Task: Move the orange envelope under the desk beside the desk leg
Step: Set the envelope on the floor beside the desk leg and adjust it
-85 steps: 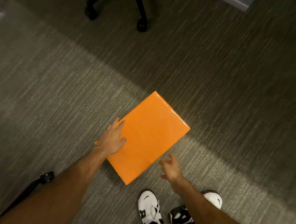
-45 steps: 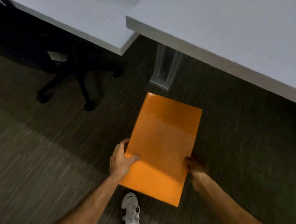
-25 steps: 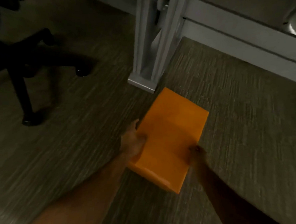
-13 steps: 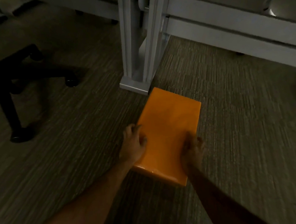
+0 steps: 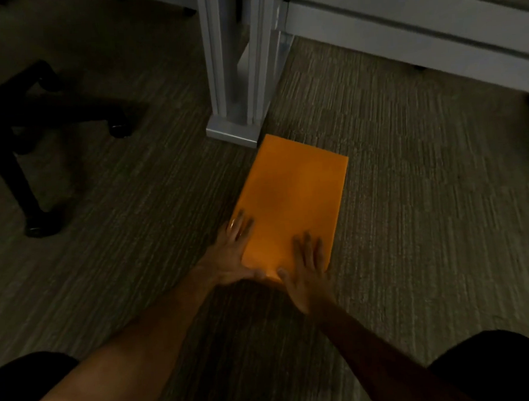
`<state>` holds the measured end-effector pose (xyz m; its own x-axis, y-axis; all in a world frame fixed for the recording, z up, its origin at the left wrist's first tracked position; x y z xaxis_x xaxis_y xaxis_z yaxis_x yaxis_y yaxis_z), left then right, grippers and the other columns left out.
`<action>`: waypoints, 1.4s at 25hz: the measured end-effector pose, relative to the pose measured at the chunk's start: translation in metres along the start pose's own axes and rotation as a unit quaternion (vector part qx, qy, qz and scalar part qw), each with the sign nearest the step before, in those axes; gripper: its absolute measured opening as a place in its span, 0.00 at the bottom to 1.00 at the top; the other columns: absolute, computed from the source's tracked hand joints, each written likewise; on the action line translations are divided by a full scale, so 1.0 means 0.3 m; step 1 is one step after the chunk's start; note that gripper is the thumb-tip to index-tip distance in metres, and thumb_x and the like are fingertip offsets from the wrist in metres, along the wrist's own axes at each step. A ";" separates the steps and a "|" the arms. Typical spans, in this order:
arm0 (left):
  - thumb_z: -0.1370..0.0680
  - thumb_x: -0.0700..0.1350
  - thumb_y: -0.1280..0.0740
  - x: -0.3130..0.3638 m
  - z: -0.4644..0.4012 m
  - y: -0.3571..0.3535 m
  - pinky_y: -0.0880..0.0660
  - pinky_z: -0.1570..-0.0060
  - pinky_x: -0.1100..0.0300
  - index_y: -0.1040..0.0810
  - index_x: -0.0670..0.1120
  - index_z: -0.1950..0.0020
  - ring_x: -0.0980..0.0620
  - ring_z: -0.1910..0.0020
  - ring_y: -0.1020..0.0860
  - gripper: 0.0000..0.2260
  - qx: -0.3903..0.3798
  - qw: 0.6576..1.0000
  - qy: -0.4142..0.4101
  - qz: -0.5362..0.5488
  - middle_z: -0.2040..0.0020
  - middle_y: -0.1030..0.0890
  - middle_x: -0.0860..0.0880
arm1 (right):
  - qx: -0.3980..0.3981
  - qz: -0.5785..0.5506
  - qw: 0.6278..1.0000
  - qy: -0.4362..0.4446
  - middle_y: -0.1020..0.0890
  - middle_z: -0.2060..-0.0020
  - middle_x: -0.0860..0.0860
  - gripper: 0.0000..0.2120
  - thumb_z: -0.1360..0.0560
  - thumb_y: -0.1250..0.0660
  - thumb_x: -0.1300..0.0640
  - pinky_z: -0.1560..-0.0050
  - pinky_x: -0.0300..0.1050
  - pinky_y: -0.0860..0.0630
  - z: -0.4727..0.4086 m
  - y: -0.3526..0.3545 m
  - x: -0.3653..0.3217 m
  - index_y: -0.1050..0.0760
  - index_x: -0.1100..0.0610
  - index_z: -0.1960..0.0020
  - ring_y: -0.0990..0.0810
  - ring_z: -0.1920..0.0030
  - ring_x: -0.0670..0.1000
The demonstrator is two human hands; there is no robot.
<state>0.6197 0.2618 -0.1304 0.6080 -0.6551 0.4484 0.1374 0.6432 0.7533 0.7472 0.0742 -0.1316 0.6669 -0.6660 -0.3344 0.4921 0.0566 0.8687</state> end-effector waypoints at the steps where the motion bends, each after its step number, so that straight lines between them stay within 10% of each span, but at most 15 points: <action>1: 0.39 0.72 0.27 0.005 -0.001 0.005 0.47 0.31 0.28 0.74 0.65 0.26 0.38 0.22 0.62 0.62 -0.006 1.000 -0.003 -0.002 0.26 0.77 0.61 | 0.002 -0.002 1.000 0.002 0.70 0.22 0.48 0.43 0.26 0.52 0.26 0.27 0.75 0.51 0.001 -0.007 0.007 0.70 0.43 0.23 0.70 0.23 0.58; 7: 0.40 0.67 0.23 -0.010 -0.022 -0.004 0.45 0.30 0.29 0.73 0.65 0.26 0.37 0.22 0.60 0.64 0.023 0.999 -0.012 -0.022 0.26 0.77 0.60 | 0.008 0.036 0.999 0.027 0.69 0.22 0.51 0.59 0.36 0.39 0.23 0.28 0.75 0.49 -0.026 -0.017 0.022 0.71 0.46 0.22 0.69 0.22 0.61; 35: 0.40 0.68 0.23 0.021 -0.631 0.246 0.41 0.32 0.28 0.67 0.60 0.22 0.35 0.22 0.60 0.64 0.111 0.992 -0.052 -0.031 0.23 0.73 0.56 | 0.103 0.115 0.987 0.041 0.63 0.20 0.50 0.60 0.37 0.37 0.23 0.32 0.72 0.35 -0.633 0.223 0.152 0.68 0.47 0.21 0.63 0.21 0.59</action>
<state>0.7817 0.3802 -0.1630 0.5183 -0.7356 0.4362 -0.0113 0.5041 0.8636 0.9168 0.1889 -0.1581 0.7943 -0.5909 -0.1411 0.2043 0.0410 0.9781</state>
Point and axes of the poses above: each hand's wrist, its own z-axis away from the middle knuckle, its own y-axis out of the back of the hand, x = y × z, the point moved 1 cm from there along -z, towards the middle knuckle
